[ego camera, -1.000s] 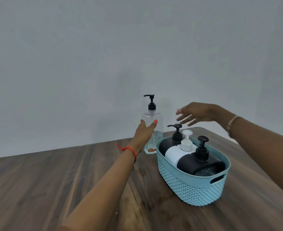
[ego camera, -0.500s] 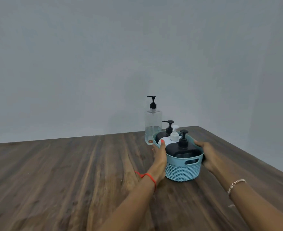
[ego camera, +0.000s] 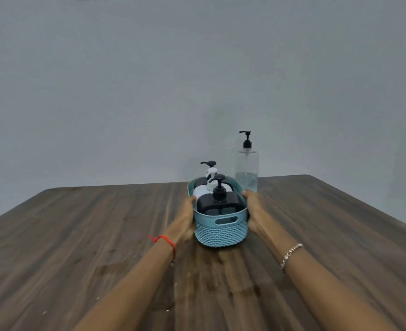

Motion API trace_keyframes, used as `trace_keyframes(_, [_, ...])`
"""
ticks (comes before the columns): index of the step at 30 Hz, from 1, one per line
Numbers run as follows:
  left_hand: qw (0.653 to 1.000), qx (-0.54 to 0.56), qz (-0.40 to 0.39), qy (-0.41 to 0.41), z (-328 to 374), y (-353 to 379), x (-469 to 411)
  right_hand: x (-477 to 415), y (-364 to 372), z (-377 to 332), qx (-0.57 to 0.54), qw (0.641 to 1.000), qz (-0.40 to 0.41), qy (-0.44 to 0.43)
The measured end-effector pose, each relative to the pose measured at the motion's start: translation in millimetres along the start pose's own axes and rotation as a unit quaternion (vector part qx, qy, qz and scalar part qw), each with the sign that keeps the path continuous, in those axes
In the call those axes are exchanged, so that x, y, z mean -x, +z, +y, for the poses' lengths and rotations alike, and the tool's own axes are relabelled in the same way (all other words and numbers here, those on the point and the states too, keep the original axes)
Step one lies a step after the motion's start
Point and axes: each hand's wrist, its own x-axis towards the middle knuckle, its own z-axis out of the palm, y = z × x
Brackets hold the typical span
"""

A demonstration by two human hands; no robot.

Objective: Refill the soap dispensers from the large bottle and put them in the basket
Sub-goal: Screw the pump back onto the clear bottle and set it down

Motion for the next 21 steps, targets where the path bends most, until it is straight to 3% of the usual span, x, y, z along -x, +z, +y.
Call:
trace_keyframes(11, [0.997, -0.031, 0.07, 0.023, 40.9, -120.3, 26.9, 39.4, 111.2, 53.6, 0.06, 0.997, -0.045, 0.017])
trace_keyframes(21, [0.997, -0.031, 0.057, 0.039, 41.5, -148.3, 11.8, 35.6, 130.9, 72.4, 0.083, 0.996, -0.031, -0.001])
